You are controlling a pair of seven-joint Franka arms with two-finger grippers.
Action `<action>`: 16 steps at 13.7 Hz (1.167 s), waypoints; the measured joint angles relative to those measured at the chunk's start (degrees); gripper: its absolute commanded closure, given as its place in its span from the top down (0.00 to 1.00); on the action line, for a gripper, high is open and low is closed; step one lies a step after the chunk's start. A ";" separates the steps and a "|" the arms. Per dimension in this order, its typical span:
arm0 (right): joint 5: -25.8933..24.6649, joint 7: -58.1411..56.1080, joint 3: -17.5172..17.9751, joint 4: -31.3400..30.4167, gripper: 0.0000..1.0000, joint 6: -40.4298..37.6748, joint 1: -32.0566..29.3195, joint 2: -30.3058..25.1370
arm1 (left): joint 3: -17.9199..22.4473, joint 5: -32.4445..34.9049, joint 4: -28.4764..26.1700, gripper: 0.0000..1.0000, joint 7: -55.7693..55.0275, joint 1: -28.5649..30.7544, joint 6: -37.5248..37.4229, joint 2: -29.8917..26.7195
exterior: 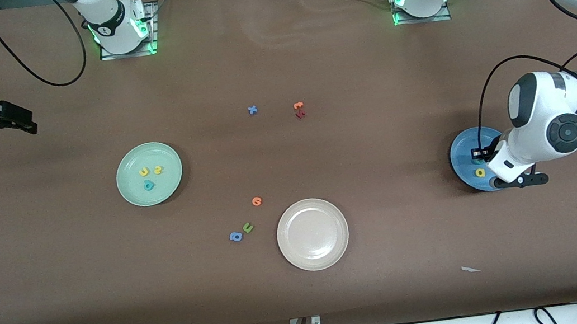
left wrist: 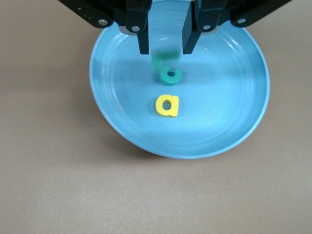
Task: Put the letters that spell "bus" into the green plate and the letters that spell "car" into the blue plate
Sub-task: 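Carry the teal 7 with the left gripper and release it on the blue plate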
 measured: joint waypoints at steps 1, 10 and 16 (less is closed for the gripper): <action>0.00 0.00 0.06 -0.15 1.00 0.02 -0.16 -0.49 | -0.11 0.11 0.03 1.00 0.76 -0.02 0.00 0.00; 0.00 0.00 0.35 -0.91 1.00 -1.44 -0.18 -0.61 | -0.70 0.11 1.33 1.00 1.19 -0.05 0.00 -0.02; 0.00 0.00 0.40 -0.91 1.00 -1.42 -0.18 -0.61 | -0.94 0.11 1.33 1.00 1.20 -0.08 -0.20 -0.02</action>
